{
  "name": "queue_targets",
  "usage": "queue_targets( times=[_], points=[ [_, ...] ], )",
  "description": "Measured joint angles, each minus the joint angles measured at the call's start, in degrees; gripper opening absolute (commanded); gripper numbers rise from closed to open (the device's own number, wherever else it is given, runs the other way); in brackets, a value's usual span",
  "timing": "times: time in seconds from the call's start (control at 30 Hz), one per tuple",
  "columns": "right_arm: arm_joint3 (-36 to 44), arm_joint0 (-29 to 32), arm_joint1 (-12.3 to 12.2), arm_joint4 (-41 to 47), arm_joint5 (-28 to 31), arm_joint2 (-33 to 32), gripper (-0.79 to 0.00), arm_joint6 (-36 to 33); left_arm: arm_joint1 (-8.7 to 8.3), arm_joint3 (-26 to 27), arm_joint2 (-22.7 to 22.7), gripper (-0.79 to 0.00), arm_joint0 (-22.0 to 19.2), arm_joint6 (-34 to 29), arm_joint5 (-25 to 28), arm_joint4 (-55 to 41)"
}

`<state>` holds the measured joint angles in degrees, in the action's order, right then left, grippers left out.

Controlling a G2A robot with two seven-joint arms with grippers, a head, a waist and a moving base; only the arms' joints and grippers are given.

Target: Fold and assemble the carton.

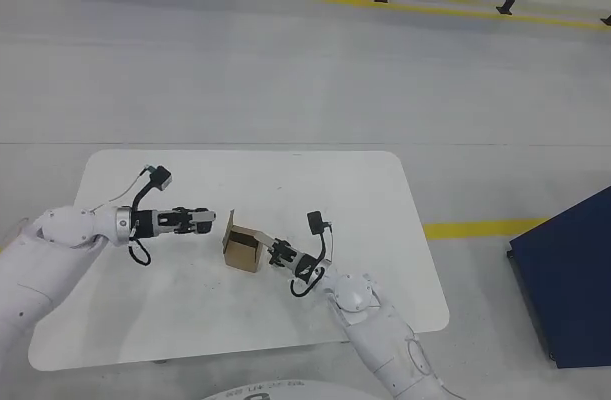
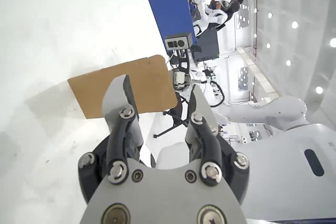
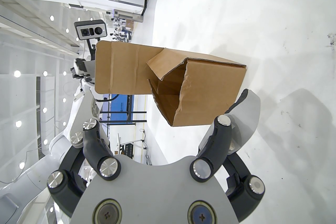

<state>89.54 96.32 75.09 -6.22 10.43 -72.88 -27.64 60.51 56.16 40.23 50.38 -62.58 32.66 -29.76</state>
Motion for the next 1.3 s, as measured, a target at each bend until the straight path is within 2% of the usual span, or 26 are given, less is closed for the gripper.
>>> queue_targets(
  times=[0.17, 0.33, 0.5, 0.57, 0.67, 0.7, 0.77, 0.83, 0.9, 0.97, 1.13, 1.3],
  points=[
    [0.0, 0.0, 0.0, 0.0, 0.0, 0.0, 0.000, 0.0, 2.05, -2.5, -2.5, -0.215, -2.1, -2.0, 1.2, 1.0],
    [0.0, 0.0, 0.0, 0.0, 0.0, 0.0, 0.000, 0.0, 3.67, -4.9, -4.1, -0.212, -3.9, -2.6, 2.2, 2.5],
    [0.0, 0.0, 0.0, 0.0, 0.0, 0.0, 0.000, 0.0, 4.96, -6.6, -5.4, -0.283, -5.0, -1.3, 1.7, 5.2],
    [0.0, 0.0, 0.0, 0.0, 0.0, 0.0, 0.000, 0.0, 5.48, -7.2, -5.9, -0.372, -5.3, -0.4, 1.5, 6.2],
    [0.0, 0.0, 0.0, 0.0, 0.0, 0.0, 0.000, 0.0, 6.08, -8.2, -6.2, -0.453, -5.7, 0.3, 1.5, 7.2],
    [0.0, 0.0, 0.0, 0.0, 0.0, 0.0, 0.000, 0.0, 6.23, -8.5, -6.3, -0.502, -5.9, 0.4, 1.6, 7.4],
    [0.0, 0.0, 0.0, 0.0, 0.0, 0.0, 0.000, 0.0, 6.46, -9.2, -6.1, -0.514, -6.2, 0.7, 2.0, 8.0],
    [0.0, 0.0, 0.0, 0.0, 0.0, 0.0, 0.000, 0.0, 6.51, -9.7, -5.7, -0.459, -6.4, 1.2, 2.9, 8.4],
    [0.0, 0.0, 0.0, 0.0, 0.0, 0.0, 0.000, 0.0, 6.39, -9.5, -5.0, -0.172, -6.4, 1.5, 3.9, 8.4],
    [0.0, 0.0, 0.0, 0.0, 0.0, 0.0, 0.000, 0.0, 6.01, -8.8, -4.0, -0.003, -6.2, 1.7, 5.2, 8.2],
    [0.0, 0.0, 0.0, 0.0, 0.0, 0.0, 0.000, 0.0, 4.96, -4.7, -1.6, 0.000, -4.2, -0.4, 6.7, 6.0],
    [0.0, 0.0, 0.0, 0.0, 0.0, 0.0, 0.000, 0.0, 4.93, -2.1, -1.7, 0.000, -3.1, -0.8, 4.3, 7.2]
  ],
)
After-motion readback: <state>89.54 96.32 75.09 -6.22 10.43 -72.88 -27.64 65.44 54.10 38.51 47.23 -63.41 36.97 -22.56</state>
